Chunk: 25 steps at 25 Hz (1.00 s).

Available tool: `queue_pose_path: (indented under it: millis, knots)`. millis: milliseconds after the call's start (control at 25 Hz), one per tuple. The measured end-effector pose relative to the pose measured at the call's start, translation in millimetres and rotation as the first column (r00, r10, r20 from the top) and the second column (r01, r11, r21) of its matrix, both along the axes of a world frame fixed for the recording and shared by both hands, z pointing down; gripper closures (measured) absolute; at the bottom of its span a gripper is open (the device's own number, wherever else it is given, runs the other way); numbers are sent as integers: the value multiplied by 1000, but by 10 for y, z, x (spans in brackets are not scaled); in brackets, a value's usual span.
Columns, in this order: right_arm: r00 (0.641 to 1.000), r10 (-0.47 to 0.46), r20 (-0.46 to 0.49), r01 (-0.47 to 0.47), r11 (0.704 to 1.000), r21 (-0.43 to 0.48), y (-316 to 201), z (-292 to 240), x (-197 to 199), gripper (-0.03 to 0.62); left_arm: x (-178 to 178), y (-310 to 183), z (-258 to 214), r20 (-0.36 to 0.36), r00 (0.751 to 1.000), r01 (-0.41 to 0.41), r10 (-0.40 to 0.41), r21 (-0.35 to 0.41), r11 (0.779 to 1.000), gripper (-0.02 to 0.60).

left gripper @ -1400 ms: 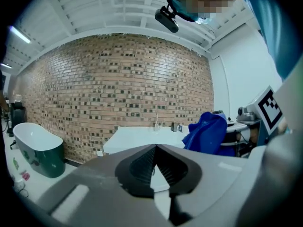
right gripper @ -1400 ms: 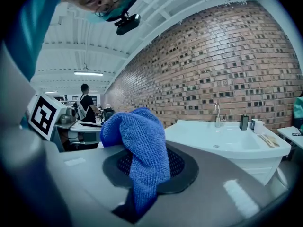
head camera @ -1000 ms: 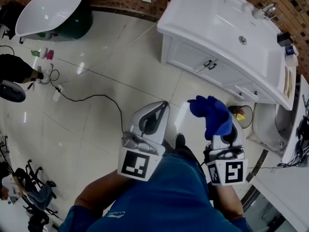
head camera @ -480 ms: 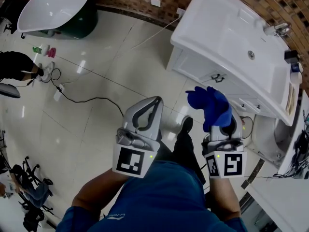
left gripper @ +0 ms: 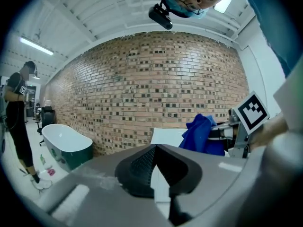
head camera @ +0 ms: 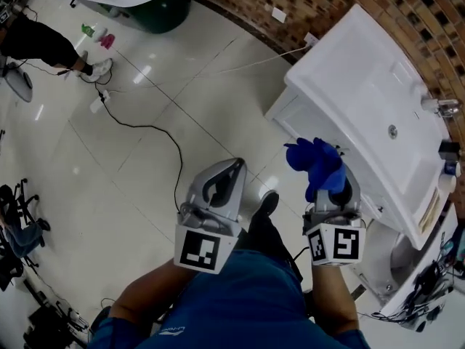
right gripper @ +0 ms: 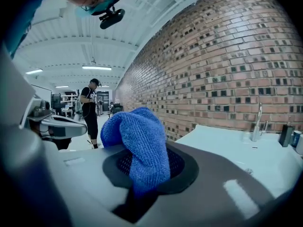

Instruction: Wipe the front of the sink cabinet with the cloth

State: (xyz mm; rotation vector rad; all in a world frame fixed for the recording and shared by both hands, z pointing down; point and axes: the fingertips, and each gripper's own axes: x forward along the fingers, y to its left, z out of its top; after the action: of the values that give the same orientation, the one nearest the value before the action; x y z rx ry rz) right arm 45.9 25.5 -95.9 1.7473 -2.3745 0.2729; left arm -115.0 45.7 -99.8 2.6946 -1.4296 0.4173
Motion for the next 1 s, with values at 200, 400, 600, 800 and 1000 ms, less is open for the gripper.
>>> queue_pose_path:
  millis: [200, 400, 600, 800, 1000]
  knots:
    - [997, -75, -29, 73, 996, -41, -222, 274, 6, 526, 5, -60, 140, -4, 995, 96, -96, -13, 995, 578]
    - [996, -82, -43, 79, 994, -76, -521, 747, -61, 526, -53, -279, 459, -14, 989, 147, -148, -25, 989, 578]
    - [998, -52, -35, 50, 996, -69, -1040, 1340, -193, 526, -143, -725, 945, -19, 984, 178, -178, 12, 984, 578]
    - [998, -2, -60, -1, 999, -52, -1499, 2017, -294, 526, -295, -932, 1556, 14, 980, 197, -197, 22, 980, 578]
    - [994, 83, -68, -85, 995, -42, -1867, 2508, -244, 526, -439, -956, 2084, 28, 977, 210, -210, 8, 978, 577]
